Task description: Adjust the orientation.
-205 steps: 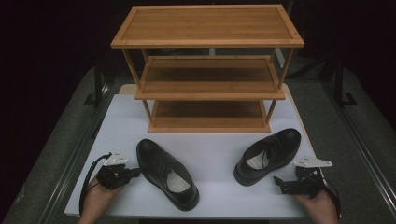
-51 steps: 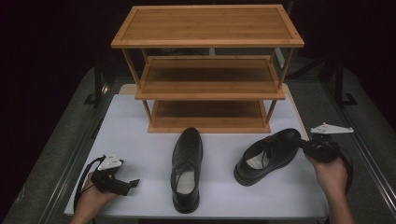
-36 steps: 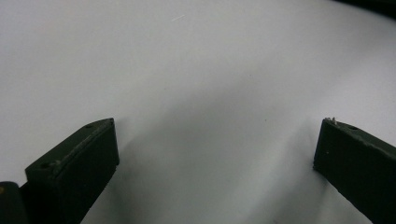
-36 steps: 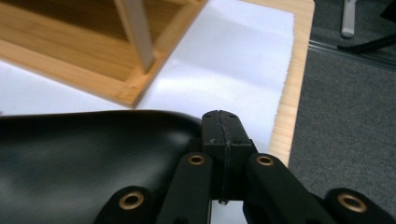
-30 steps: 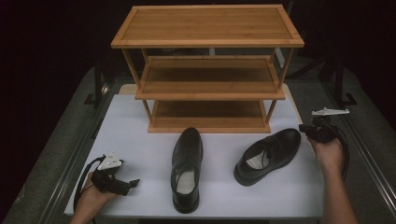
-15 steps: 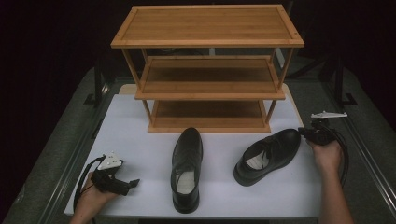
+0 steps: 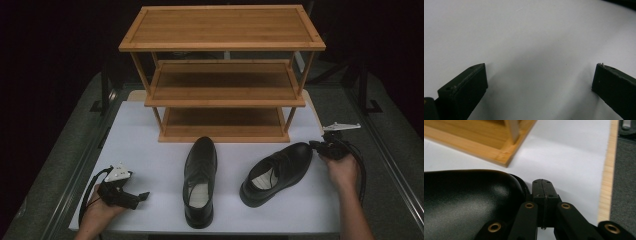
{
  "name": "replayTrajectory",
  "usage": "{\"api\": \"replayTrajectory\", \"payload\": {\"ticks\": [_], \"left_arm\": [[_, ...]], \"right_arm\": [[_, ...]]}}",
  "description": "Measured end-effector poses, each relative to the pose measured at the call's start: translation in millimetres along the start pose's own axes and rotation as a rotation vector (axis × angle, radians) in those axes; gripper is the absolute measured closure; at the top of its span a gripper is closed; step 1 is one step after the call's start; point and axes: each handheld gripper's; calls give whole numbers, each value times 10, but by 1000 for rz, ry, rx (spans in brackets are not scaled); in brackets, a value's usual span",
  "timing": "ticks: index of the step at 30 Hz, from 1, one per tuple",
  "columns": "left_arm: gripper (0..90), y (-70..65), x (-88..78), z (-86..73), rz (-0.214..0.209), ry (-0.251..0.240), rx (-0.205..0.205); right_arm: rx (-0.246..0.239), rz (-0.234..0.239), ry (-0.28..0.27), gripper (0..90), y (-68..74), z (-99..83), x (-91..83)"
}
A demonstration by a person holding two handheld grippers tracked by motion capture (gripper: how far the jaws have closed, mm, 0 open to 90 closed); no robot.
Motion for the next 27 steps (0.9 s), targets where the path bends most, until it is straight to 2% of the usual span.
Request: {"api": "replayTrajectory", "payload": {"ticks": [5,11,19,22,25,27], "left_arm": [[0,-1,0,0,0,0,0],[0,-1,0,0,0,0,0],[0,-1,0,0,0,0,0],[0,-1,-1,0,0,0,0],[0,-1,-1,0,0,1,0],[0,-1,-1,0,0,0,0]], "right_arm": [[-42,22,12,900,149,10,18],[-64,43,18,900,275,15,37],[-121,66,39,900,506,16,43],[-128,69,38,899,541,9,42],[-116,77,28,899,517,8,34],[-106,58,11,899,485,8,-9]]}}
Point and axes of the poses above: each handheld gripper's, and its own axes: x roughly forward along the jaws, z roughly out of its top, y roughly to its left, and after that the axes turned 4 degrees about x, right-handed
